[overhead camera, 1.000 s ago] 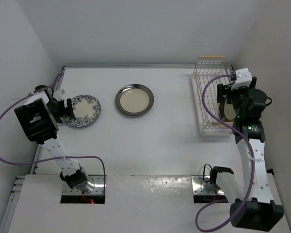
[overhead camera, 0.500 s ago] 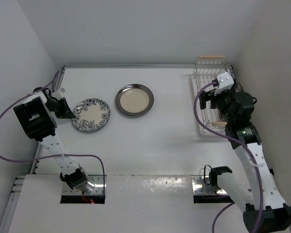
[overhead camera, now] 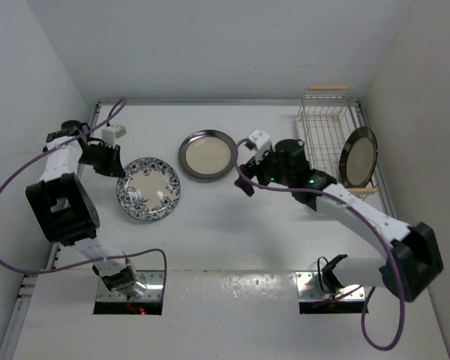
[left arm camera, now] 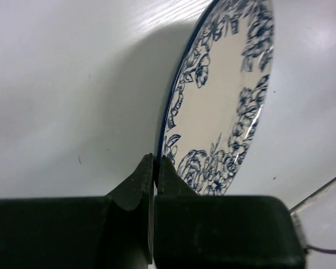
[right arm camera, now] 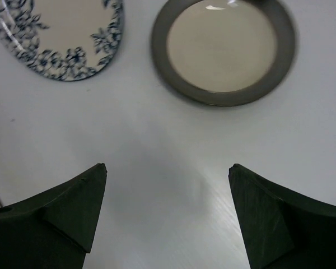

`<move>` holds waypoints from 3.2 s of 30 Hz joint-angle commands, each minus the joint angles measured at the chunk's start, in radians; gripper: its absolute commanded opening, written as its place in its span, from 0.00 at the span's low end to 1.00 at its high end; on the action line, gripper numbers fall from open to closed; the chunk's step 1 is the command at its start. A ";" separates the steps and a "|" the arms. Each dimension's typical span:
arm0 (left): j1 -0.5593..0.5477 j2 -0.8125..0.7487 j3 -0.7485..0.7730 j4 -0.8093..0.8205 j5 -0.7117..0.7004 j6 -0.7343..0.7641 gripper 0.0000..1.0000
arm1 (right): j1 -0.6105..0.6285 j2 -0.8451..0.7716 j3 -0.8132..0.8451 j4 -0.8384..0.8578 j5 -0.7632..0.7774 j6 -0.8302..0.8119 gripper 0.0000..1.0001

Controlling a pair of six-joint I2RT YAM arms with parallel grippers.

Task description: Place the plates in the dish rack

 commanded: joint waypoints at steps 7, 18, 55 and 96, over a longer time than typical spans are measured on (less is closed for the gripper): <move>-0.215 -0.257 -0.003 -0.164 0.111 0.234 0.00 | 0.107 0.426 0.239 0.356 -0.257 0.289 0.86; -0.370 -0.320 0.125 -0.250 0.175 0.211 0.00 | 0.159 0.672 0.328 0.606 -0.396 0.472 0.73; -0.238 -0.390 0.050 0.175 -0.444 -0.431 1.00 | -0.385 -0.129 0.310 0.002 0.759 -0.267 0.00; -0.238 -0.390 0.031 0.175 -0.453 -0.431 1.00 | -0.626 -0.145 0.191 -0.104 0.432 -0.162 0.72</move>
